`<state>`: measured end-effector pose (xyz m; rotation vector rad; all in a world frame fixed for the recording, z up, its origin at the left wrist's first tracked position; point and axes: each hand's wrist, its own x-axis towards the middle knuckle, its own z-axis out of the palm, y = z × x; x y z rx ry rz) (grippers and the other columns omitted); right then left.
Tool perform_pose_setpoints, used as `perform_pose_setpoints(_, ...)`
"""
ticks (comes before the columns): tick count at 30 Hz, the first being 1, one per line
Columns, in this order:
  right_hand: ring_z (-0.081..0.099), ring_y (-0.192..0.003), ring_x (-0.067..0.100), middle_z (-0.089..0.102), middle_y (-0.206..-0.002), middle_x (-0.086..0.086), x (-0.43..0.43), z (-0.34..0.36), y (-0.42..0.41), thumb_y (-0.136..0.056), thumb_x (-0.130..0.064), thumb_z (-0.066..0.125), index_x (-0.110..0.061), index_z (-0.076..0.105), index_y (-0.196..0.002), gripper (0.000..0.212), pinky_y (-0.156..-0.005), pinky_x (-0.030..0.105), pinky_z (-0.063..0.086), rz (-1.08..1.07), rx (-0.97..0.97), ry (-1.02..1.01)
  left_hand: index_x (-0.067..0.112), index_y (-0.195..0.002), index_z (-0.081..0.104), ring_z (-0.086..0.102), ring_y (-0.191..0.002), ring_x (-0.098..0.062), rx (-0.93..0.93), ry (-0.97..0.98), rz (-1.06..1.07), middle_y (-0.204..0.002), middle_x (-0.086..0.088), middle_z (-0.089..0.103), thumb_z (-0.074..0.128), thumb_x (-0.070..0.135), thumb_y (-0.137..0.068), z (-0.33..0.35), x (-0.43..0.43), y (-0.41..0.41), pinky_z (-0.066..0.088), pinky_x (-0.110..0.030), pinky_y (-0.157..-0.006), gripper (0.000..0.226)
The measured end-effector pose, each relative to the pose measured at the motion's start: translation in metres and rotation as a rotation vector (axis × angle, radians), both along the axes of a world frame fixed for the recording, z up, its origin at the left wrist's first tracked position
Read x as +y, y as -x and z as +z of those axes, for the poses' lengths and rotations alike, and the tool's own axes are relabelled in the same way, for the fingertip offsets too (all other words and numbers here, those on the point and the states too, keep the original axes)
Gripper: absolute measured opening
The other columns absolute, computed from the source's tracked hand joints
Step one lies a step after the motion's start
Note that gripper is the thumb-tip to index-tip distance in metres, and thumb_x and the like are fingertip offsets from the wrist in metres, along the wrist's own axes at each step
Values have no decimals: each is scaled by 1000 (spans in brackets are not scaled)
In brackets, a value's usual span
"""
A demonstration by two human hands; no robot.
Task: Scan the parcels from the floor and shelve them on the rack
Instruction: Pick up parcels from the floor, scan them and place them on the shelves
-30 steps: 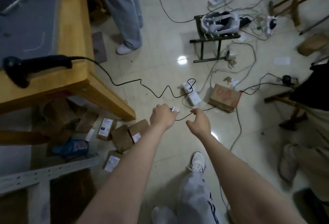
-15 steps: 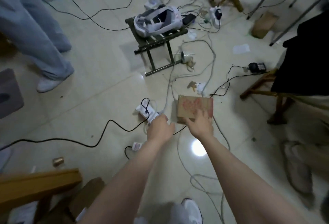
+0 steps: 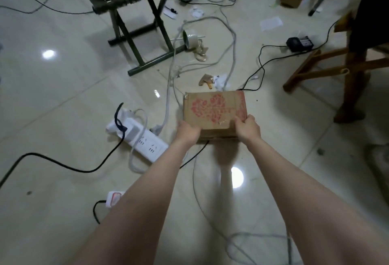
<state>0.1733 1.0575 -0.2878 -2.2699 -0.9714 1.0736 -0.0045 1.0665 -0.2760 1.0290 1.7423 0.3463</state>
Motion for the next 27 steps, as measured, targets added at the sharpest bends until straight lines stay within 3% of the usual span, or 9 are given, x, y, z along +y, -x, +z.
perform_pose_setpoints(2,54,-121,36,58,-133,15,0,-8,-5,-95,-38,53,-4,49,-136,53,-102,43,45,-49,41,-29,1,-148,32,51,-129,-34,-34,-17,89,-142,-16,53,59,21,-98,-11,5,-5,41,-32,-95,59)
perform_pose_setpoints(5,57,-115,32,60,-125,9,-7,-6,-7,-94,-39,54,-10,50,-132,48,-100,45,47,-149,82,-72,1,-142,41,55,-124,-31,-94,-53,180,-137,-15,57,57,19,-99,-8,4,-7,43,-30,-91,50)
perform_pose_setpoints(10,59,-100,25,58,-105,2,-33,51,4,-94,-35,57,-13,50,-118,33,-89,39,50,-276,144,-105,2,-133,47,53,-106,-17,-70,-134,208,-122,-6,57,58,15,-98,61,-21,1,40,-23,-82,39)
perform_pose_setpoints(14,58,-95,24,53,-87,-10,-49,143,27,-94,-35,58,-12,49,-115,32,-84,37,49,-302,189,-132,1,-134,47,56,-119,-31,-36,-141,254,-131,-16,58,62,25,-90,153,-38,17,46,-42,-102,52)
perform_pose_setpoints(17,56,-91,20,51,-87,-14,-61,228,49,-93,-32,60,-12,49,-119,35,-78,31,42,-287,237,-150,7,-133,50,57,-119,-30,0,-158,332,-131,-12,59,60,37,-78,236,-54,31,46,-43,-103,64)
perform_pose_setpoints(20,56,-94,17,56,-93,-11,-76,321,76,-92,-30,63,-14,50,-125,38,-80,27,40,-258,275,-176,6,-132,53,53,-119,-27,43,-224,375,-128,-9,56,65,22,-90,327,-76,52,41,-32,-102,47)
perform_pose_setpoints(24,58,-91,7,60,-99,-14,-108,443,110,-93,-26,63,-19,52,-125,34,-80,24,40,-180,311,-188,9,-131,55,54,-116,-30,30,-240,503,-124,-12,57,66,24,-92,443,-113,89,44,-45,-103,43)
perform_pose_setpoints(27,57,-91,-3,62,-109,-8,-139,523,137,-94,-23,64,-19,54,-126,34,-76,18,42,-131,355,-195,18,-115,56,60,-107,-28,-20,-266,663,-116,-9,61,66,30,-89,520,-149,117,50,-45,-97,31)
